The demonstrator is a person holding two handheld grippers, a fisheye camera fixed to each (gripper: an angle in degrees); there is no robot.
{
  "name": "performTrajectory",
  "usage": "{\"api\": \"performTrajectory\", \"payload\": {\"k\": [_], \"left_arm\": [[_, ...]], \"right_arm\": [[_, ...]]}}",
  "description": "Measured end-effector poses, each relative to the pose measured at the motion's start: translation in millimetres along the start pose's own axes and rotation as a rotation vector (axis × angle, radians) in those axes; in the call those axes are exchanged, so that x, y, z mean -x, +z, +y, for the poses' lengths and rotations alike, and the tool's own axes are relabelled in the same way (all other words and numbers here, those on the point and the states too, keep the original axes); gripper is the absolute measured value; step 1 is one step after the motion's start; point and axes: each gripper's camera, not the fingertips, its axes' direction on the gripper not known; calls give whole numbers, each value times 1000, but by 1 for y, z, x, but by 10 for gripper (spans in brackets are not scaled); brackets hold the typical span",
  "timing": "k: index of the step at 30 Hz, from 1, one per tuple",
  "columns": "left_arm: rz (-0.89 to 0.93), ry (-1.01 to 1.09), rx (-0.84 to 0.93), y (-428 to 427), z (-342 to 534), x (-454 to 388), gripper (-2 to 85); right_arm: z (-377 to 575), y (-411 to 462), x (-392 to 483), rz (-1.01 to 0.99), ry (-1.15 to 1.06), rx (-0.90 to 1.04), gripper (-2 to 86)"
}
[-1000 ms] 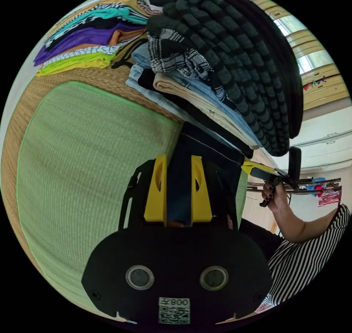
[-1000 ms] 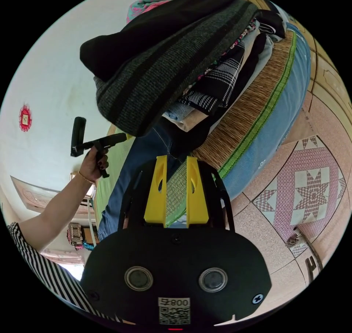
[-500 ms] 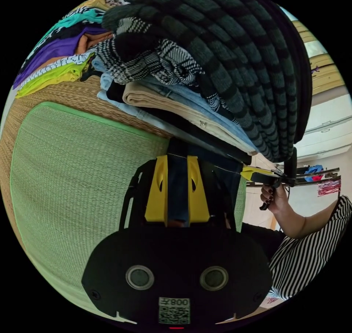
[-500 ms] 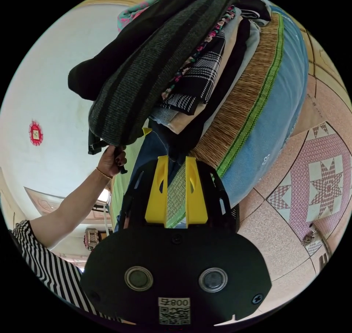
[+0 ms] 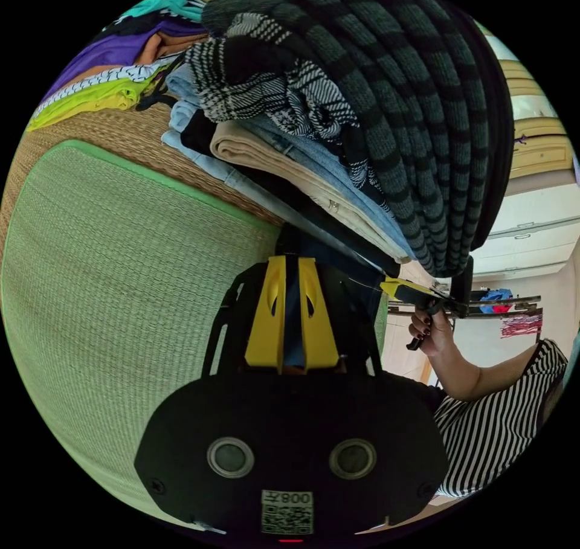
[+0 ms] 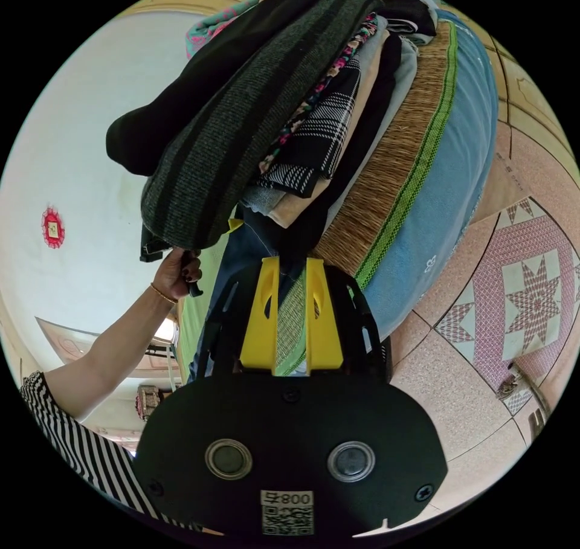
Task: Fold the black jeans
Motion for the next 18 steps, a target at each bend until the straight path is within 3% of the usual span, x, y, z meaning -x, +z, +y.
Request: {"api": "performTrajectory", "payload": {"k": [18], "left_arm": [[43, 86, -131, -129, 96, -88, 17]], "right_arm": [[54, 9, 52, -131, -119, -41, 39]]}}
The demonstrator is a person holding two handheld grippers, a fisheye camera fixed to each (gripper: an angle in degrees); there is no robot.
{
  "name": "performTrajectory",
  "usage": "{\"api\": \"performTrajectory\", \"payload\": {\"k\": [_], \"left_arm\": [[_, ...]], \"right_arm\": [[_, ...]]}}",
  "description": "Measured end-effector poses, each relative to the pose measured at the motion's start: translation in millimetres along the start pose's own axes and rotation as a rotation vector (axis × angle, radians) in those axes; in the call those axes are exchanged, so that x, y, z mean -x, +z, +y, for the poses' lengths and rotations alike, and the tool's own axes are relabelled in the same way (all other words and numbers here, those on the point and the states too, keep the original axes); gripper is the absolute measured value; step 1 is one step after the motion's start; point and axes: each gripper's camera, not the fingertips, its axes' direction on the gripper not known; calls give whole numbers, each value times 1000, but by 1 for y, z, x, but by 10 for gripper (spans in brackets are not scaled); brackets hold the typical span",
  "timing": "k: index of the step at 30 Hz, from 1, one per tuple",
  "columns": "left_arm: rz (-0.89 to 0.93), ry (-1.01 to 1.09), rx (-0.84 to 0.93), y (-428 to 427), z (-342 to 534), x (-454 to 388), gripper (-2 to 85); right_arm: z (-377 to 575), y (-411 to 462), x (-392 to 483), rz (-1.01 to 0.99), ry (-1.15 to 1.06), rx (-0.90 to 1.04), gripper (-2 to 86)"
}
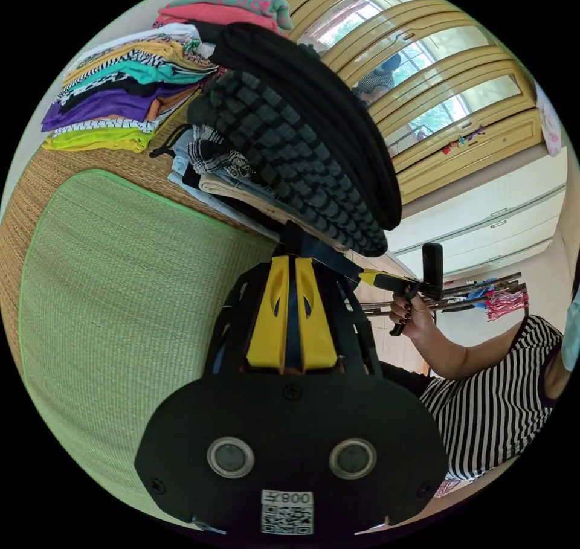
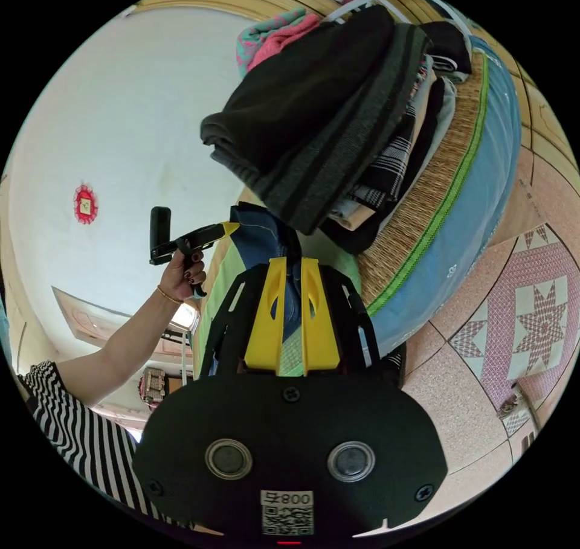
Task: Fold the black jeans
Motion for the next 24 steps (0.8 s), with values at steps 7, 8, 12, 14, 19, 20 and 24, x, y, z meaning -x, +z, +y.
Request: {"api": "performTrajectory", "payload": {"k": [7, 8, 12, 14, 19, 20, 24], "left_arm": [[25, 45, -90, -83, 53, -38, 16], [28, 51, -108, -99, 64, -44, 16], [23, 56, -154, -145, 103, -60, 16], [25, 43, -199, -176, 134, -67, 17], [34, -5, -283, -235, 202, -76, 18], [34, -16, -306, -250, 221, -78, 18], [-12, -80, -362, -290, 287, -83, 21]], "right_arm": [[29, 8, 58, -98, -172, 30, 32], [35, 12, 70, -113, -206, 42, 32], [55, 33, 111, -163, -301, 86, 31], [69, 51, 139, -199, -366, 125, 29], [101, 99, 191, -266, -466, 204, 23], [108, 112, 205, -279, -492, 224, 21], [132, 156, 249, -317, -593, 290, 10]]}}
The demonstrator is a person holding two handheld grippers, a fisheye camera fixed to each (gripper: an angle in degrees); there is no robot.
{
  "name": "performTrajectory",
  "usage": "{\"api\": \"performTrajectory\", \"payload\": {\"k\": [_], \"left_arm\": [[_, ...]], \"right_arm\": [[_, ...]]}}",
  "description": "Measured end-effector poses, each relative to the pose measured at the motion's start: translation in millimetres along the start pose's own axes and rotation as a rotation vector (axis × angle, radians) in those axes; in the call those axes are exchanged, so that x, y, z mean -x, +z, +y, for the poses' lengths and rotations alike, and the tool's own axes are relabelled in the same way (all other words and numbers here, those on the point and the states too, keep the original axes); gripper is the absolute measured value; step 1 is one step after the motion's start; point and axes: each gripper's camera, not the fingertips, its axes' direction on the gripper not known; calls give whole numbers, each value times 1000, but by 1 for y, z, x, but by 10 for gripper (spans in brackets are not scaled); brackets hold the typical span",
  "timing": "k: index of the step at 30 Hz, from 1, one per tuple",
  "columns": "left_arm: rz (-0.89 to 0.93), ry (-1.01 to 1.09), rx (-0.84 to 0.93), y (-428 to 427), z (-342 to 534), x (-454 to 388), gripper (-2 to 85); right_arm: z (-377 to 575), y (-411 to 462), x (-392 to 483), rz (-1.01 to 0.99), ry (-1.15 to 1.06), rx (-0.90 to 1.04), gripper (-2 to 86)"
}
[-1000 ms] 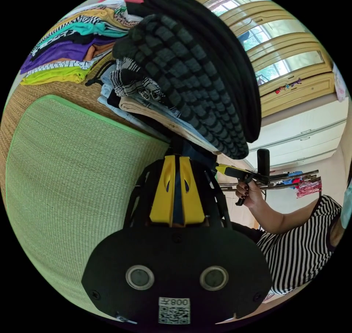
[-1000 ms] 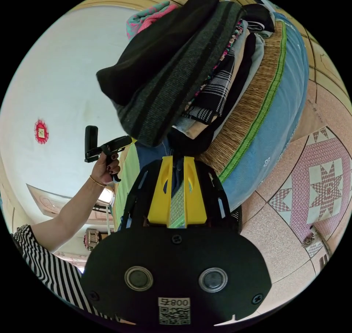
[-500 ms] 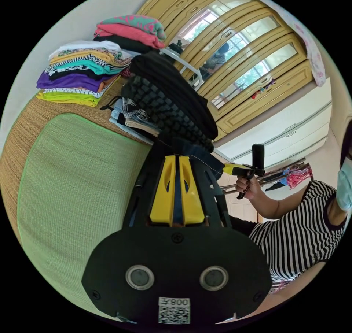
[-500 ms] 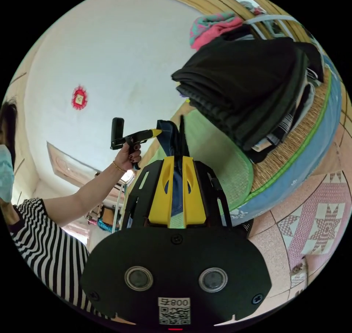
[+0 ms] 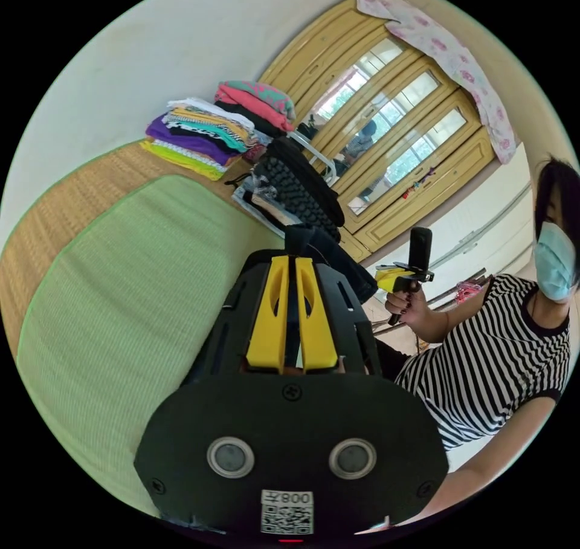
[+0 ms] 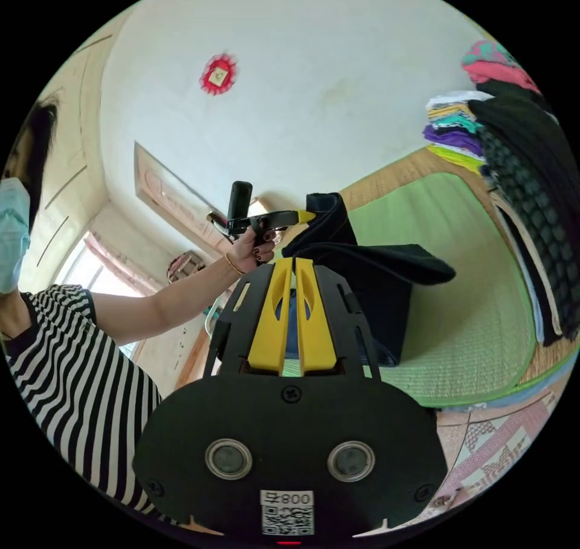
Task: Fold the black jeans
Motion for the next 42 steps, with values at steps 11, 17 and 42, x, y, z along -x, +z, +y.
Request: {"api": "performTrajectory", "payload": {"k": [11, 17, 42], "left_arm": [[-6, -709, -173, -116, 236, 45, 43], [96, -725, -94, -113, 265, 3, 82], [-67, -818, -50, -235, 304, -49, 33]], "right_arm": [[50, 287, 22, -5, -108, 668, 4], [50, 332, 15, -74, -46, 708, 3], [57, 472, 71, 332, -580, 792, 46]]}}
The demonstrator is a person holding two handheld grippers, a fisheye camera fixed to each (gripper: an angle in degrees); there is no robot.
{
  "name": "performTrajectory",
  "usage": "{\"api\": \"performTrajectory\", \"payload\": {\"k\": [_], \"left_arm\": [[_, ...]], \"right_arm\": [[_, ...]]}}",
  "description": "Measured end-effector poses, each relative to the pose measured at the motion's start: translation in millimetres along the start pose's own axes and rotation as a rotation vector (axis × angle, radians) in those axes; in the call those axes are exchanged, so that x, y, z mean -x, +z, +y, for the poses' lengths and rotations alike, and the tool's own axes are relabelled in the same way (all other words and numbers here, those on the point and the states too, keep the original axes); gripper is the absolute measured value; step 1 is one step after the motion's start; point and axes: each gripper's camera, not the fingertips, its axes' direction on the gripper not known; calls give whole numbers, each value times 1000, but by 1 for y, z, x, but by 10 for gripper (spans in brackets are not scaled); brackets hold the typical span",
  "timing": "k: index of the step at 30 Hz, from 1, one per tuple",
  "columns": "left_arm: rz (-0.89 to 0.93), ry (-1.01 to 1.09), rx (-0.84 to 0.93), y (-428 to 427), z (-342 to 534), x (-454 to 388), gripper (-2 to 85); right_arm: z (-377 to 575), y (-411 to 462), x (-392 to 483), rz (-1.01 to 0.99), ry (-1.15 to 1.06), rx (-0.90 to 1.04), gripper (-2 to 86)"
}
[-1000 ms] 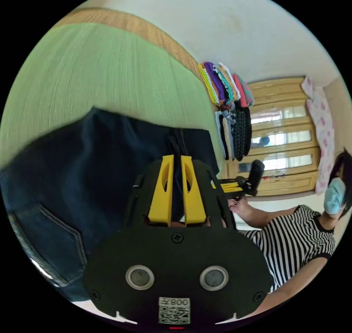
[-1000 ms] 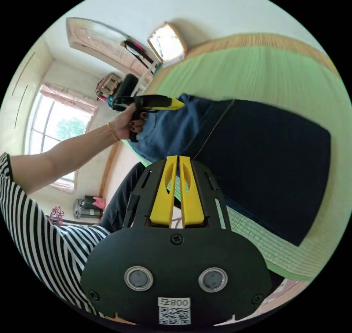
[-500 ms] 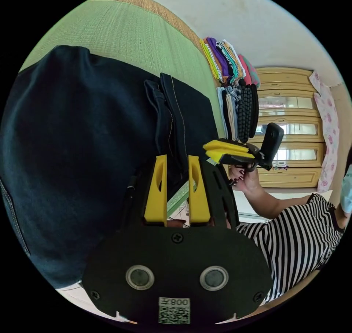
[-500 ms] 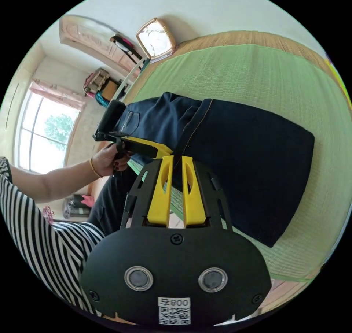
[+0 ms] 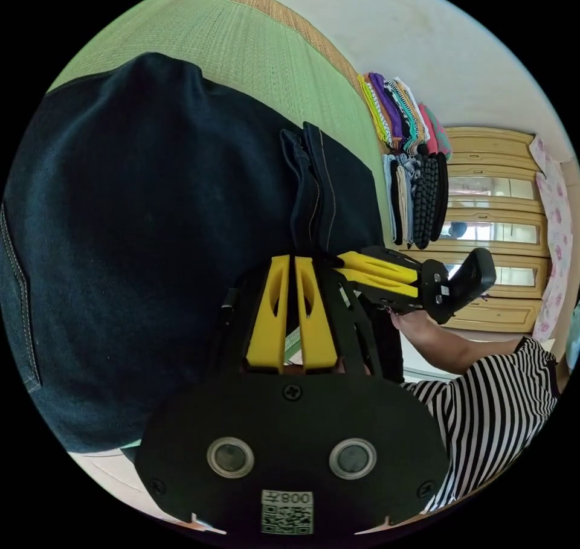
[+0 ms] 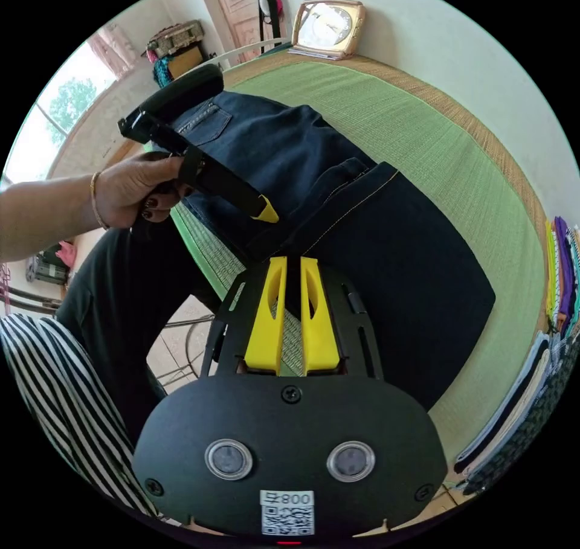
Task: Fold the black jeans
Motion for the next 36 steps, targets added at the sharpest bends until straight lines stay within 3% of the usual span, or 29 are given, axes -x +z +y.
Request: {"api": "performTrajectory", "payload": {"k": [5, 13, 17, 21, 27, 32, 36], "left_arm": [[188, 52, -109, -41, 10, -6, 58], [447, 9, -58, -54, -3, 13, 90], [539, 10, -152, -76, 10, 18, 81], [468, 7, -159, -90, 20, 23, 79], [266, -73, -140, -96, 31, 34, 100], [117, -52, -102, -89, 21, 24, 119], [82, -32, -67, -80, 13, 17, 83]], "right_arm": [[-1, -42, -37, -217, 135, -175, 33], [-18, -51, -47, -223, 126, -209, 30], [-25, -54, -54, -261, 113, -221, 30], [-38, -49, -51, -266, 71, -210, 31], [-59, 5, -61, -262, 77, -14, 34], [-61, 7, -79, -315, 101, -29, 36], [-66, 4, -85, -315, 100, -25, 38]]}}
